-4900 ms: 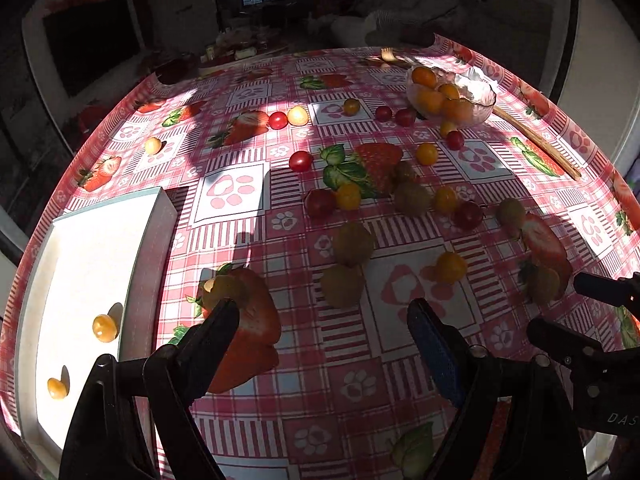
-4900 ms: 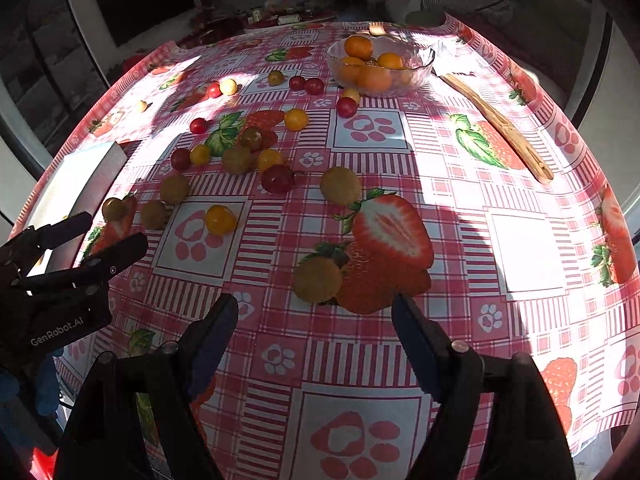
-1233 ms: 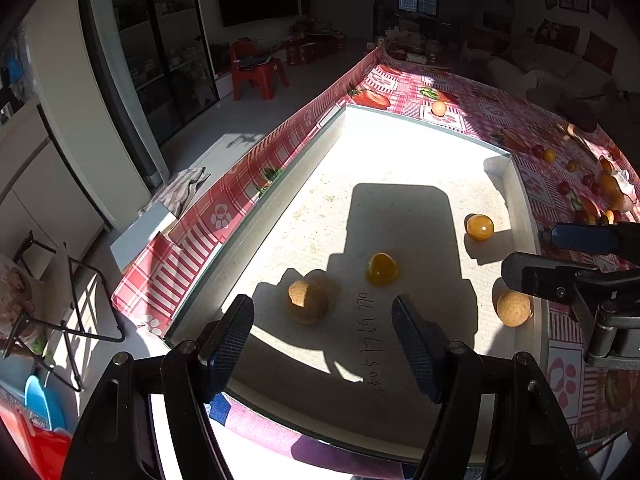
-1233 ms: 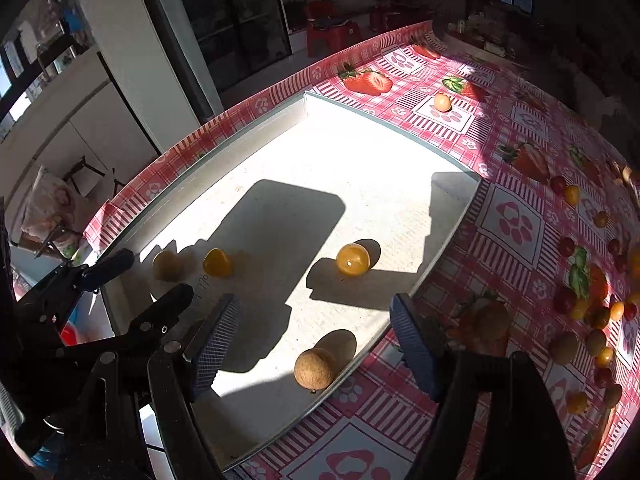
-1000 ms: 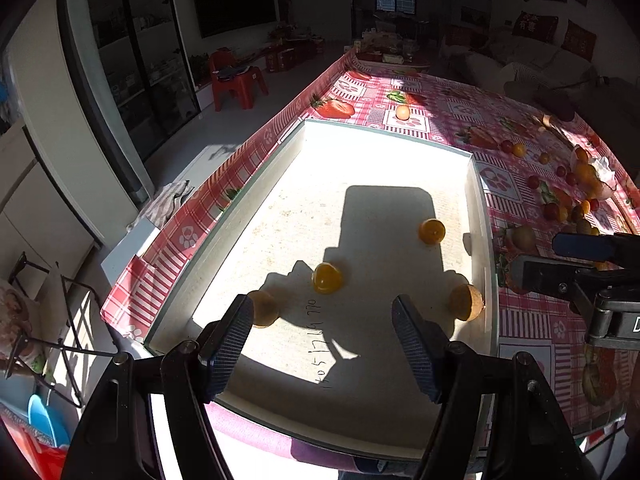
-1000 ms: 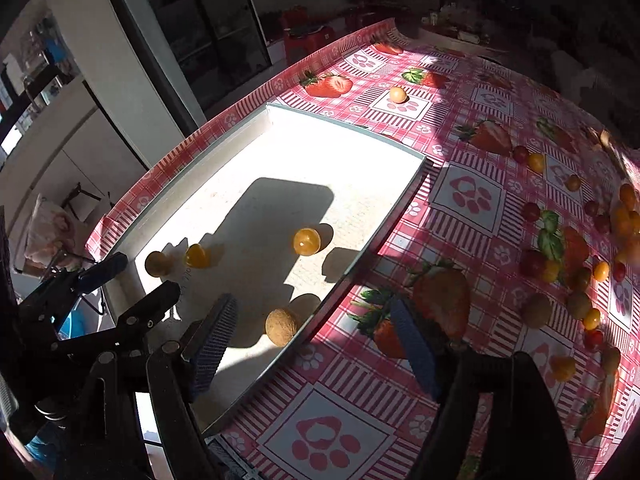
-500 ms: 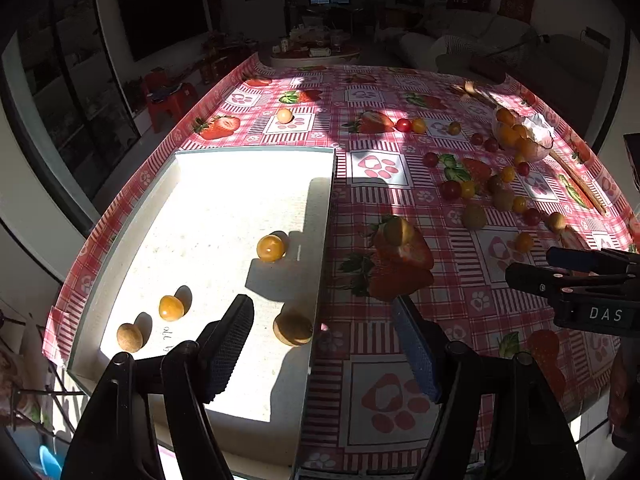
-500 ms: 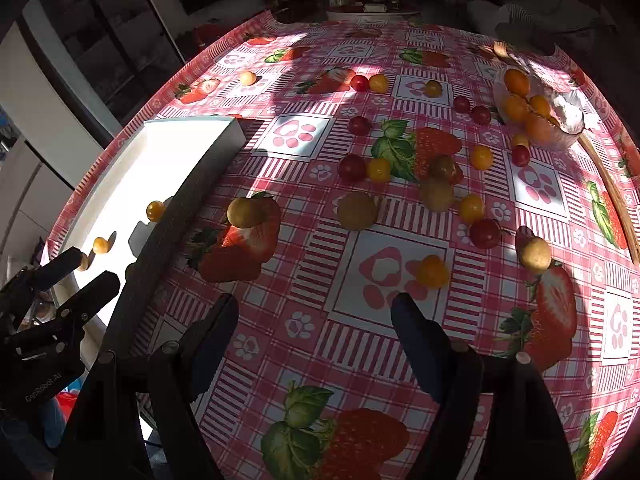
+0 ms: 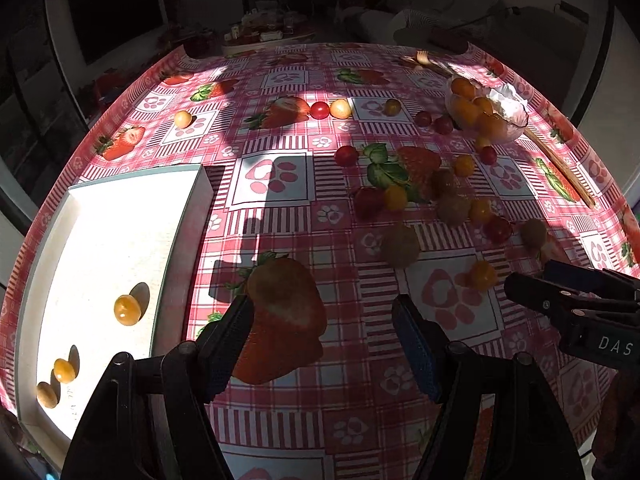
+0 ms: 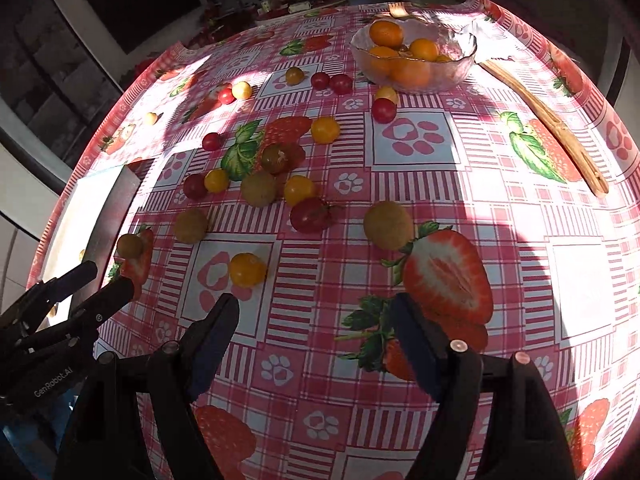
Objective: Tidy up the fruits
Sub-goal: 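Grasp a greenish fruit with the left gripper while the right grasps a red cherry tomato, then carry the greenish fruit and red cherry tomato over the white tray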
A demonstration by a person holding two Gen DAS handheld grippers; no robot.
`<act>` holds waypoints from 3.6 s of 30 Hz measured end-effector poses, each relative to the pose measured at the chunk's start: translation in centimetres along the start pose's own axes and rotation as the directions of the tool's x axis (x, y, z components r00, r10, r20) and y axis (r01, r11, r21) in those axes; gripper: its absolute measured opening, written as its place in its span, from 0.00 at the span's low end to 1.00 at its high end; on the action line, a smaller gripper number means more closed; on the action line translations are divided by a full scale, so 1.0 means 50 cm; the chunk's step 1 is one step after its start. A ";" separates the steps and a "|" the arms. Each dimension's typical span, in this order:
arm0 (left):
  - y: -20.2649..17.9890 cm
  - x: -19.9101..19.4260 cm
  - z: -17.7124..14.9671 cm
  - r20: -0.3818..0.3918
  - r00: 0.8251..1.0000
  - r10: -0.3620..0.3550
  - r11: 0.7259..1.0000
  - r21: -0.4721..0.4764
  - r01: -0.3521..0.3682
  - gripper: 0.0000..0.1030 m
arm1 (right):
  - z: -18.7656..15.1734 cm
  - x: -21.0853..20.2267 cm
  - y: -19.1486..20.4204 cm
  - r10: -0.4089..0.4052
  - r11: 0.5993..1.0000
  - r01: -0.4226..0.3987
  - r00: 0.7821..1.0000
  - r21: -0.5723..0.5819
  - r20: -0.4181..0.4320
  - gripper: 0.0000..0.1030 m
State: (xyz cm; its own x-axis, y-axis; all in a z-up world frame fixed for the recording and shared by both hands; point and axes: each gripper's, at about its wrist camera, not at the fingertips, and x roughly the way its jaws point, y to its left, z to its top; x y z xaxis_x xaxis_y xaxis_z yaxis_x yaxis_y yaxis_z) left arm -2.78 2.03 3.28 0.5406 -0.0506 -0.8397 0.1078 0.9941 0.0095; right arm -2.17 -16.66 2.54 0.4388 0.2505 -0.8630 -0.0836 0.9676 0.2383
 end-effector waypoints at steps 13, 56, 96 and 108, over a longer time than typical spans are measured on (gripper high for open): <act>-0.049 0.075 0.049 -0.012 1.000 -0.008 0.998 0.058 0.009 0.70 | 0.057 0.042 0.024 -0.066 0.996 0.070 0.996 -0.062 0.059 0.55; 0.051 -0.097 -0.088 0.096 0.993 -0.065 0.995 -0.069 0.072 0.29 | -0.067 -0.060 0.068 0.022 0.994 -0.019 1.000 -0.105 0.023 0.33; 0.437 -0.116 0.028 0.087 0.982 0.170 0.951 -0.275 -0.140 0.29 | 0.149 0.058 0.535 0.220 0.882 -0.237 0.972 -0.408 -0.087 0.33; 0.466 0.032 0.025 -0.091 0.981 0.170 0.936 -0.295 -0.190 0.29 | 0.164 0.204 0.548 0.158 0.884 -0.217 0.972 -0.414 -0.172 0.33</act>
State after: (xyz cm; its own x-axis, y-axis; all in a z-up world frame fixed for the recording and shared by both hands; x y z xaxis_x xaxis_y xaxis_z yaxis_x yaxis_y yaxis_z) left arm 1.63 25.01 2.85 0.4729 0.1283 -0.8717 -0.2479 0.9688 0.0081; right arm 7.35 12.14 3.92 0.2595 0.4019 -0.8781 -0.5395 0.8145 0.2133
